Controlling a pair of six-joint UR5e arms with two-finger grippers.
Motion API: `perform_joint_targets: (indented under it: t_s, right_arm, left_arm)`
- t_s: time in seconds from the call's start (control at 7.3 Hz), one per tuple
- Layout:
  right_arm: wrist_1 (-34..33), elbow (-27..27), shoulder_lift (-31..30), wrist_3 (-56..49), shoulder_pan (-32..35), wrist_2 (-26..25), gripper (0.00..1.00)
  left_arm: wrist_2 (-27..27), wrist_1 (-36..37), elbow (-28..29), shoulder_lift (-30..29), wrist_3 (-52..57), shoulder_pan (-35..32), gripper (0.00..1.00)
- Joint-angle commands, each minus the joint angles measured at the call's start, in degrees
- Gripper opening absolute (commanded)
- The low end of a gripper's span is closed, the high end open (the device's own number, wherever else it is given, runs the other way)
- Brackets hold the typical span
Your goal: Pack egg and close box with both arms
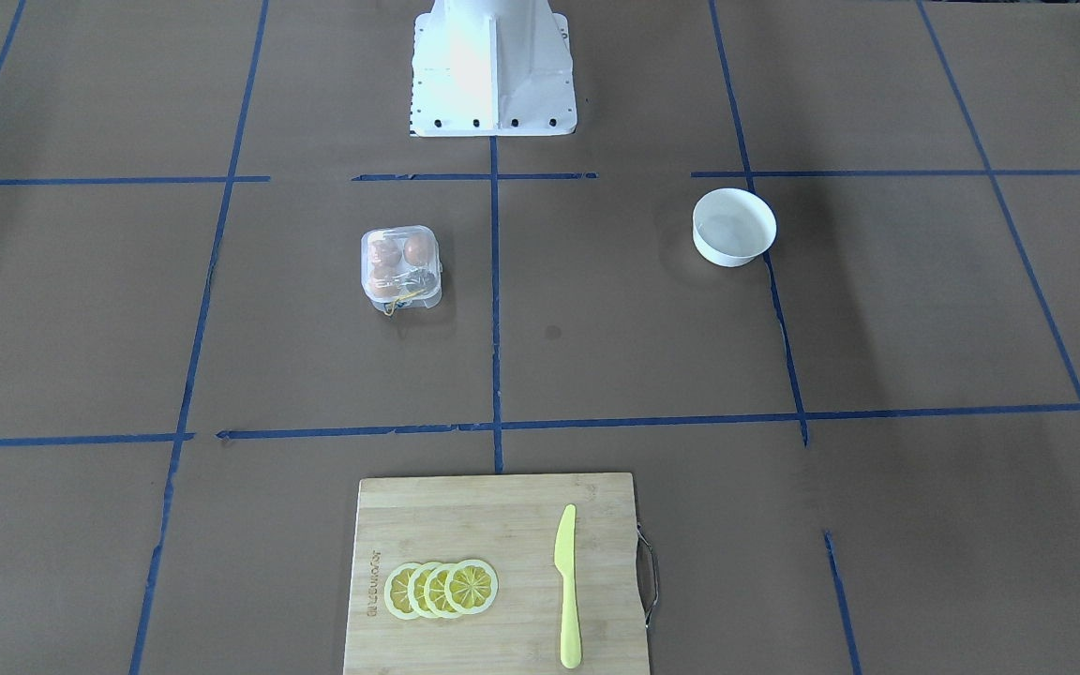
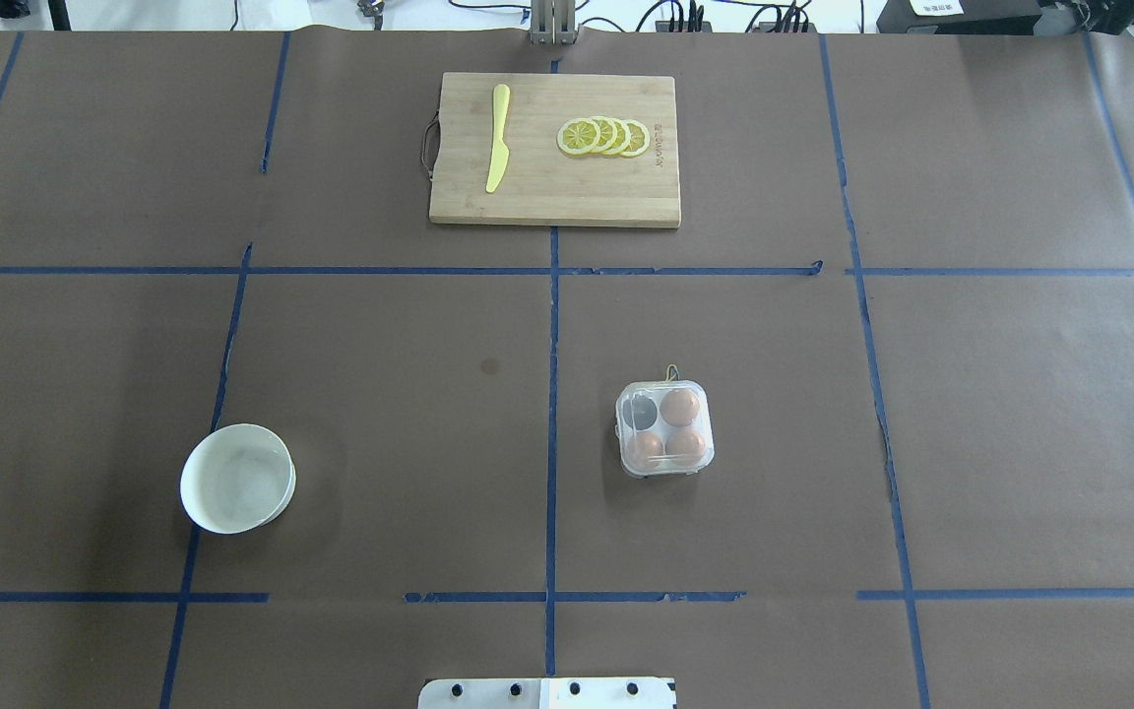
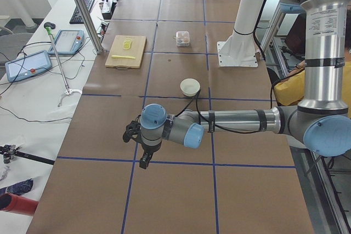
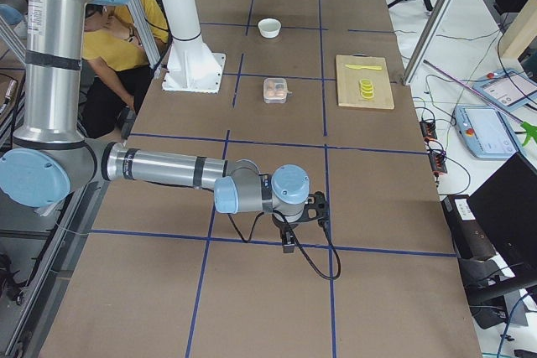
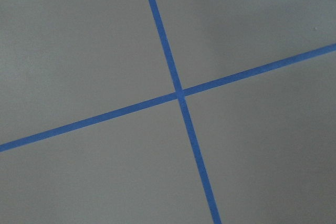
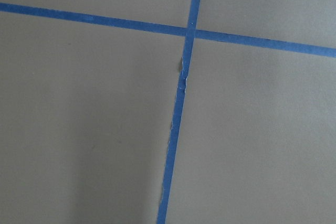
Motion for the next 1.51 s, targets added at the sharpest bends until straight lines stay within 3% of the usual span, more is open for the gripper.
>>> perform_joint_targets:
  t_s: [0.0, 0.55, 1.37]
  right_arm:
    - [-0.49, -0.11, 0.04, 0.04, 0.0, -0.66, 1.0]
    - [-0.5, -0.11, 0.04, 0.04, 0.0, -0.75, 1.0]
    - [-0.58, -0.55, 0.04, 0.04, 0.0, -0.75, 1.0]
  left_arm:
    - [-0.36, 0.35, 0.41, 0.29, 0.04, -0.67, 1.0]
    - [3.94, 2.72, 0.41, -0.5, -7.32, -0.24, 1.0]
    - [3.86, 3.52, -0.2, -0.33, -9.45, 2.31, 1.0]
